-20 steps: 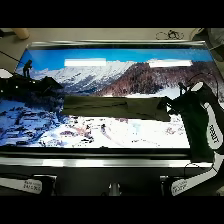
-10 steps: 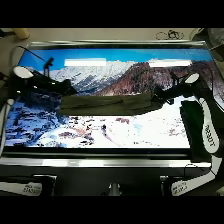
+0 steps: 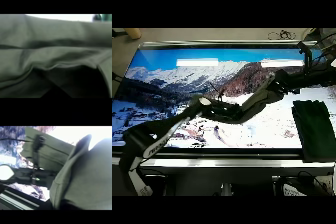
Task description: Fold the shirts.
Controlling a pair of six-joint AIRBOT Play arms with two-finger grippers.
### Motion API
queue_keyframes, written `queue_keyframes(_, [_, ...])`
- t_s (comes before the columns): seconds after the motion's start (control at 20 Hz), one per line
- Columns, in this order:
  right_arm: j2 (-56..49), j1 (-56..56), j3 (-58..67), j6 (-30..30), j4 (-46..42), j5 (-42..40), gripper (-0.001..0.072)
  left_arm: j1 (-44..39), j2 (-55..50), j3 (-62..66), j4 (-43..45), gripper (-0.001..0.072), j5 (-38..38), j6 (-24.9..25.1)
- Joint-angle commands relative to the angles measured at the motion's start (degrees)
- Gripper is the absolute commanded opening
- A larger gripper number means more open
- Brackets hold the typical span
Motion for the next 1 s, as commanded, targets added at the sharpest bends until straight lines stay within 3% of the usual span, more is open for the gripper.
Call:
queue_keyframes(0.0, [2.6, 0.1, 0.1, 1.3, -0.6, 1.1, 0.0021, -4.4, -3.7, 0.0, -17.0, 0.0023, 1.7, 10.7])
queue_keyframes(0.1, [1.4, 0.8, 0.1, 1.5, -0.7, -0.1, 0.0021, 0.0, 0.1, 0.0, -6.5, 0.0021, 1.6, 9.4])
queue_keyframes(0.25, [-3.4, 6.6, 0.1, 1.7, -0.7, -3.7, 0.0021, 10.9, 11.4, 0.0, 24.5, 0.0021, -0.3, -4.3])
queue_keyframes(0.35, [-8.5, 12.4, 0.1, 1.7, 0.4, -8.7, 0.0021, 19.2, 20.3, 0.0, 41.3, 0.0022, -4.5, -10.0])
queue_keyframes(0.45, [-14.4, 18.6, 0.1, 1.5, 2.7, -12.9, 0.0022, 27.1, 29.0, 0.0, 50.1, 0.0022, -8.0, -12.1])
queue_keyframes(0.6, [-24.1, 26.6, 0.1, 1.3, 5.8, -21.6, 0.0026, 35.7, 40.3, 0.0, 51.5, 0.0023, -9.4, -12.4])
queue_keyframes(0.65, [-26.8, 28.2, 0.1, 1.5, 7.5, -25.1, 0.0181, 36.9, 43.1, 0.0, 51.5, 0.0023, -9.4, -12.4])
queue_keyframes(0.7, [-28.8, 28.5, 0.1, 1.9, 11.0, -27.2, 0.0609, 37.5, 45.7, 0.0, 51.6, 0.0024, -9.4, -12.4])
queue_keyframes(0.75, [-29.9, 28.3, 0.1, 0.8, 15.0, -27.1, 0.0677, 37.7, 47.9, 0.0, 51.6, 0.0024, -9.4, -12.4])
queue_keyframes(0.8, [-29.6, 26.9, 0.2, 0.3, 15.5, -25.3, 0.0682, 37.7, 49.4, 0.0, 51.6, 0.0024, -9.4, -12.3])
queue_keyframes(0.9, [-26.8, 22.2, 0.3, -0.2, 8.5, -18.6, 0.0681, 37.7, 51.0, 0.0, 52.0, 0.0024, -10.6, -12.0])
queue_keyframes(0.95, [-24.6, 18.7, 0.2, 0.8, 0.6, -14.6, 0.0676, 37.7, 51.1, 0.0, 53.3, 0.0024, -11.7, -11.9])
